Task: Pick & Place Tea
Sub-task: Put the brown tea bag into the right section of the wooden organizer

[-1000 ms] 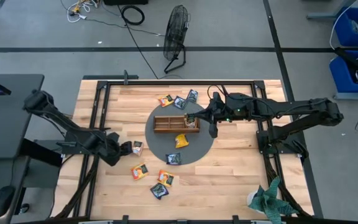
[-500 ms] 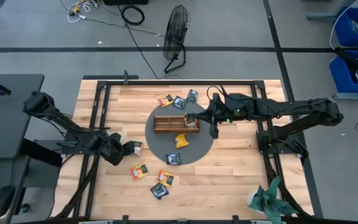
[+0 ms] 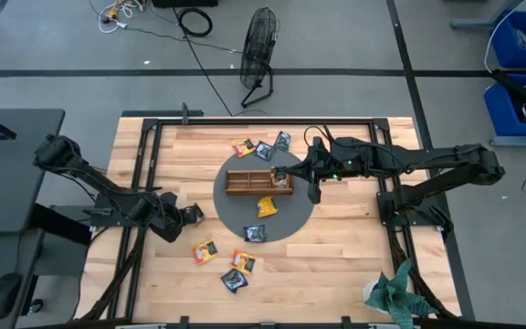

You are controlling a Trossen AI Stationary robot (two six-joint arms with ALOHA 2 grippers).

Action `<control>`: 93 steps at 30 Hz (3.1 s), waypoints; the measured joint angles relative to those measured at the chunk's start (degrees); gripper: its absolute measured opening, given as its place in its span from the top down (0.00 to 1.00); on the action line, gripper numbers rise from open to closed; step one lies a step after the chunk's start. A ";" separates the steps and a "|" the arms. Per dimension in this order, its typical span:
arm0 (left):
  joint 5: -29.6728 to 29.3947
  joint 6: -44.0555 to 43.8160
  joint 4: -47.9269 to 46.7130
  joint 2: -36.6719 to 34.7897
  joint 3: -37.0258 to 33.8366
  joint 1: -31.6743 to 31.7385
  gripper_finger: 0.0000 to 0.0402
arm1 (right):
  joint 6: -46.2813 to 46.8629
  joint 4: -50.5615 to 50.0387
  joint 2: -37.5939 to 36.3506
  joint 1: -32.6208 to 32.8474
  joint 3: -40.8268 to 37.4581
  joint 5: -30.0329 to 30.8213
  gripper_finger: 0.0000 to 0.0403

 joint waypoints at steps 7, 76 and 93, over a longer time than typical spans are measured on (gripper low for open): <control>0.57 2.00 2.26 -0.02 0.00 -0.04 0.99 | 0.66 -0.02 0.00 0.00 0.02 0.00 1.00; -11.23 49.95 12.57 -0.13 22.67 18.53 1.00 | 24.74 -7.24 32.07 -4.68 32.14 -21.44 0.47; -11.20 50.17 14.52 -0.13 22.64 18.52 1.00 | 25.01 -5.45 36.92 -4.15 32.08 -19.58 0.47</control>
